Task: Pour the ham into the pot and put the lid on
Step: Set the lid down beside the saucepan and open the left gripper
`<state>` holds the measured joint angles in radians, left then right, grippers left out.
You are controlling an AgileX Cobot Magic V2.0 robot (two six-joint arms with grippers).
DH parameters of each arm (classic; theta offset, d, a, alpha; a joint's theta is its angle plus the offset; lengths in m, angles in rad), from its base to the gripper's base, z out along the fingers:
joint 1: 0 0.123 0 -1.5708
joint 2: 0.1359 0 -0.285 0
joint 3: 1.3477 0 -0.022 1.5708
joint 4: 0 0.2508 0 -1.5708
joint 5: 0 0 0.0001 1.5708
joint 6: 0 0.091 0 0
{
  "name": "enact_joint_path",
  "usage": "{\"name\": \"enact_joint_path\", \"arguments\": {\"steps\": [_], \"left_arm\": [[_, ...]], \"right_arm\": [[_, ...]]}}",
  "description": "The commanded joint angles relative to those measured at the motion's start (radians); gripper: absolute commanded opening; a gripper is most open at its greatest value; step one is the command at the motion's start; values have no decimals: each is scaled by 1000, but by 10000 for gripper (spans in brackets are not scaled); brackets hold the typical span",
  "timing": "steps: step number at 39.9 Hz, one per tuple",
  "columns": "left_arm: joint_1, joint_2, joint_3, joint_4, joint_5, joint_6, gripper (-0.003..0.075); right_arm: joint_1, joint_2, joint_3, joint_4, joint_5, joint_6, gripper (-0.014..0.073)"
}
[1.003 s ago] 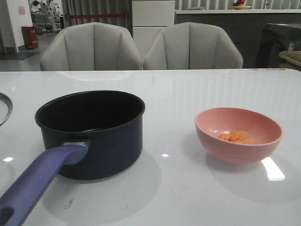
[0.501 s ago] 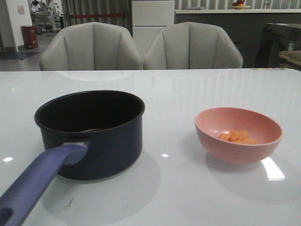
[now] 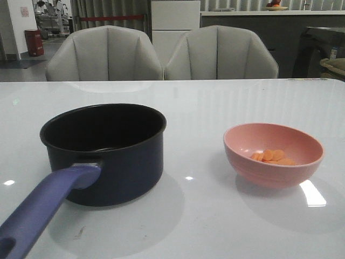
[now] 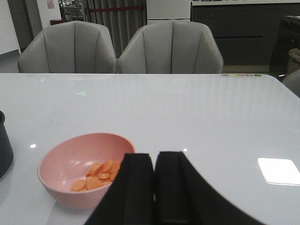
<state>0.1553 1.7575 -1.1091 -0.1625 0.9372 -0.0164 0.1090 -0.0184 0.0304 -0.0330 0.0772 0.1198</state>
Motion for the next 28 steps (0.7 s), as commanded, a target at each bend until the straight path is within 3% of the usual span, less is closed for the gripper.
{"name": "enact_joint_path", "arguments": {"steps": [1, 15, 23, 28], "left_arm": [[-16, -83, -69, -15, 42, 63, 502], [-37, -396, -17, -2, -34, 66, 502], [-45, -661, 156, -24, -242, 66, 502], [-124, -837, 252, 1, -374, 66, 502]], "right_arm": [[0, -11, 6, -4, -77, -3, 142], [0, -11, 6, -4, -77, -3, 142], [0, -10, 6, -4, -77, -3, 142], [0, -10, 6, -4, -77, -3, 142]]}}
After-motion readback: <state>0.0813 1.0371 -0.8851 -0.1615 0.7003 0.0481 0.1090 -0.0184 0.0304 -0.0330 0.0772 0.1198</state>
